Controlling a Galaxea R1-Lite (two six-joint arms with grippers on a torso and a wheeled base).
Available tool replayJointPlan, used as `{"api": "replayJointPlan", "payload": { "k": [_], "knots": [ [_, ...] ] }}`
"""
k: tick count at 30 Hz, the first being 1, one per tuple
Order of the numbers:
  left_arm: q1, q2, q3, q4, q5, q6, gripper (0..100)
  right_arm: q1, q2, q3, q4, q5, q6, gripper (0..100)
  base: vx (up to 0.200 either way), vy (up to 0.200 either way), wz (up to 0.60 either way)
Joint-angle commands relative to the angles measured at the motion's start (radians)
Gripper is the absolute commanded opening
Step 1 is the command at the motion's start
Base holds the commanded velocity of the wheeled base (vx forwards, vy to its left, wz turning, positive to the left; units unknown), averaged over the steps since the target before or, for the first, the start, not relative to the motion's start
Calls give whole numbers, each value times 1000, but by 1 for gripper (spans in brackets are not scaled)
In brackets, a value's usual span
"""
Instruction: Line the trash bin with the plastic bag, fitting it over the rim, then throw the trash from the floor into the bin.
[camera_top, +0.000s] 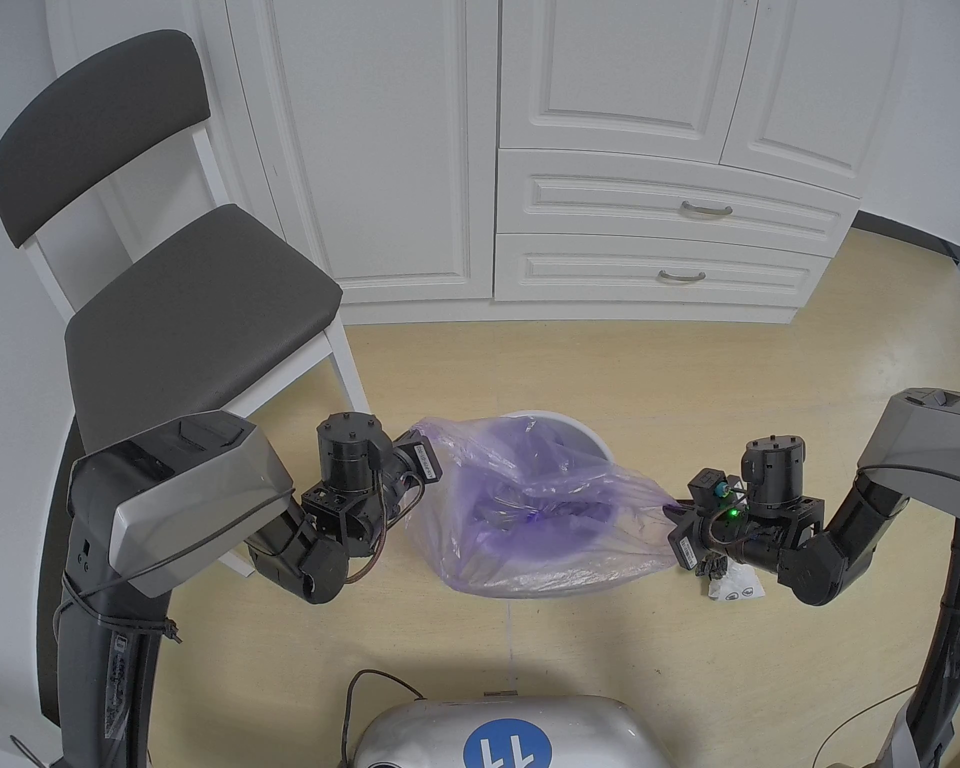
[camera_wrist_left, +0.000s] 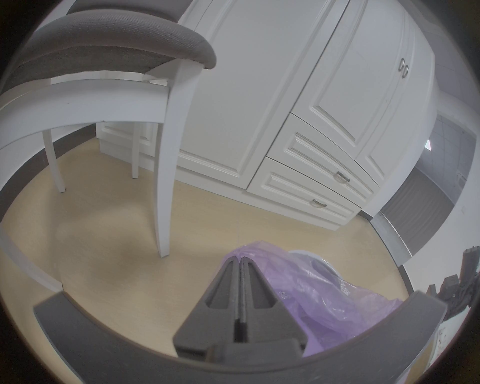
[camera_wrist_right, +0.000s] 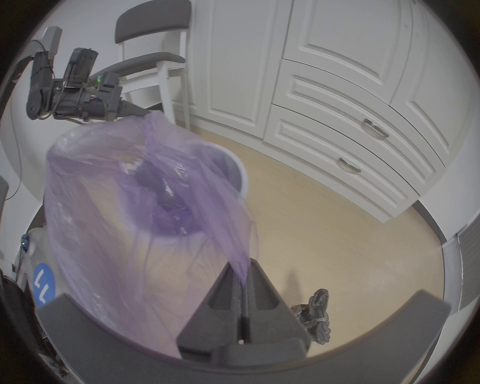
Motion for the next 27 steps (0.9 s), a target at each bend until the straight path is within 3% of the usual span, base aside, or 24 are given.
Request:
{"api": "replayJointPlan", "payload": {
  "k": [1,10,27],
  "knots": [
    [-19,-7,24,-5,-7,0,0,22,-17,19,15,-3,-12,0,0,0,0],
    [-51,72,15,-82,-9,-2,0,21,107,-56,36,-58,-24,0,0,0,0],
    [-59,58,-45,-107,0,-10,0,2,133,-96,21,-63,-11,0,0,0,0]
  ]
}}
